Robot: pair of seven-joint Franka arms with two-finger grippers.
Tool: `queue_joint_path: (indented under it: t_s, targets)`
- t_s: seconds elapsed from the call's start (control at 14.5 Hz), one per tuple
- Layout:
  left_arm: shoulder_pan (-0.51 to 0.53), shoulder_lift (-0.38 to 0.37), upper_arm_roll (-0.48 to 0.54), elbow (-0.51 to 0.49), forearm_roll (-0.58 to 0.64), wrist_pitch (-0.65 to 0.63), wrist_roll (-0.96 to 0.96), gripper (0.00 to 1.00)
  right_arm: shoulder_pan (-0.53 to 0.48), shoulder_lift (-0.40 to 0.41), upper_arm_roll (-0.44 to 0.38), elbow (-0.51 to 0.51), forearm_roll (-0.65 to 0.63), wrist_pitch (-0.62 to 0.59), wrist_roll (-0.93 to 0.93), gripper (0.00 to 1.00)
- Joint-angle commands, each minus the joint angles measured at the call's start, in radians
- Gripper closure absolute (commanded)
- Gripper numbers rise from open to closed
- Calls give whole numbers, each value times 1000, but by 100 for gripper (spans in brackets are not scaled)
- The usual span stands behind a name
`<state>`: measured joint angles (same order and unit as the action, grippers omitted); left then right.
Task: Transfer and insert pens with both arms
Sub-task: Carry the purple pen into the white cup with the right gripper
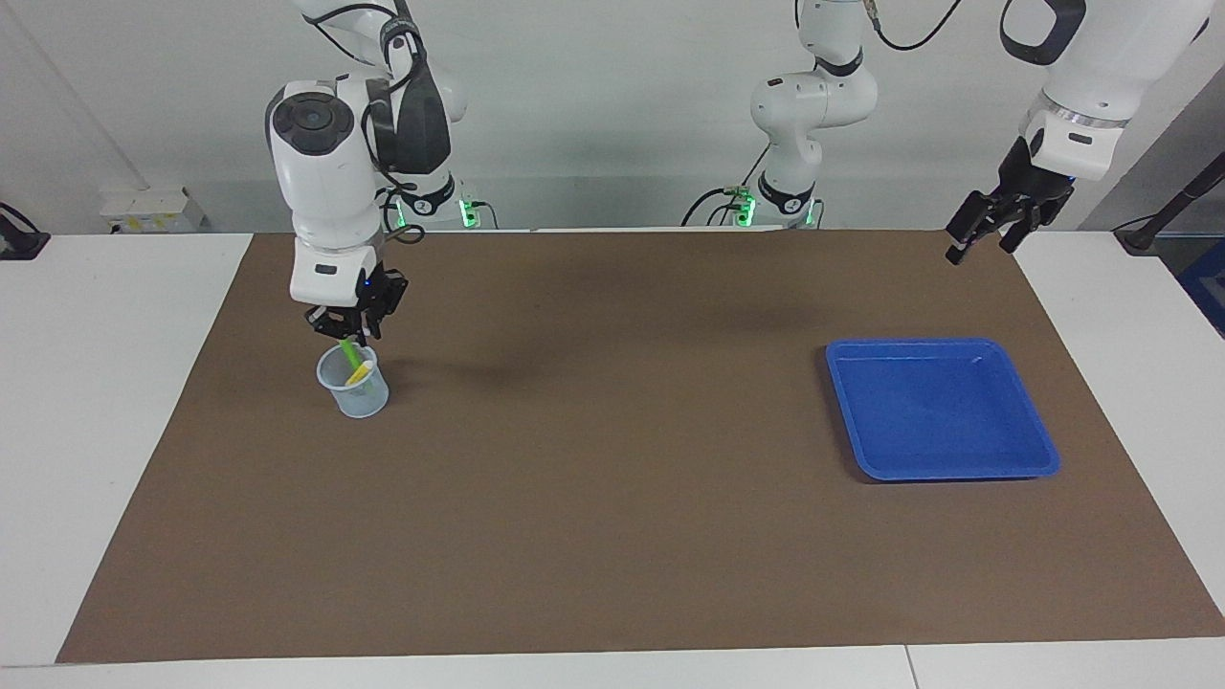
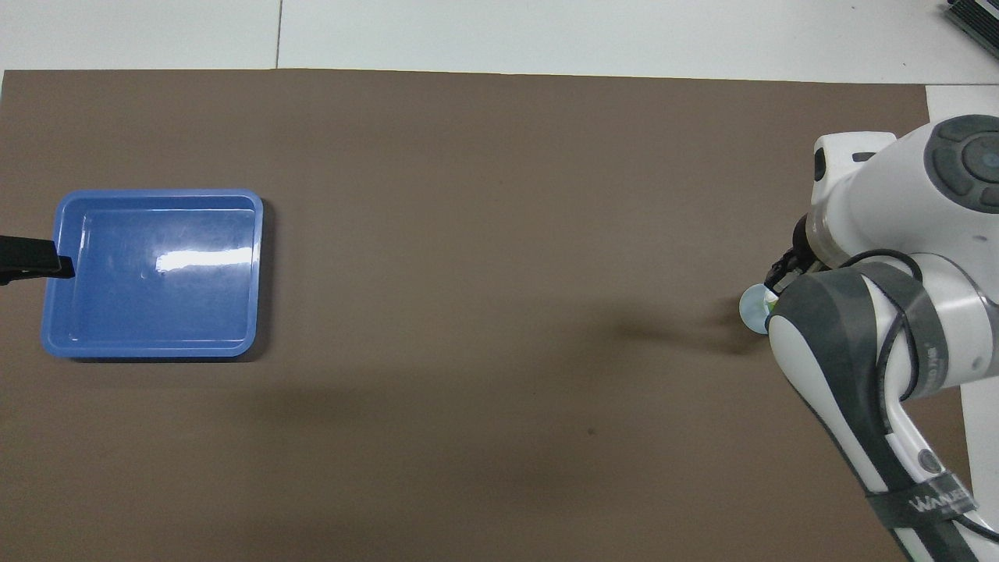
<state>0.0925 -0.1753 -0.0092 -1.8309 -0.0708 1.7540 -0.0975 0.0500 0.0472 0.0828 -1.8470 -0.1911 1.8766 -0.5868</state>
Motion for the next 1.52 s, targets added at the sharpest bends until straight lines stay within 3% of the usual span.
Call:
queue_joint_path:
  t_s: [0.0,0.28,0.55,0.62,0.69,1.24,1.45]
  targets:
    - [10,-16,-2,-1,-3,-13,53,0,-50,-20,15,-75,-48,102,-77,100]
    - [10,-13,-3,-1,2,-2,76,0,-73,-20,18,-147,-42,226,-65,100]
    - [-2,-12,-6,-1,20,-1,74,0,-67,-21,18,-173,-36,237,-45,100]
    - [-2,-12,-6,-2,20,-1,74,0,-65,-24,20,-173,-34,228,-45,58]
    - [-3,-12,-6,-2,20,-2,76,0,-67,-26,20,-172,-27,222,-47,1]
    - [-31,-10,-12,-2,20,-14,71,0,-65,-75,18,-140,50,130,-48,0]
    - [-54,-9,-9,-2,20,-13,67,0,-59,-107,23,-68,53,-9,28,0]
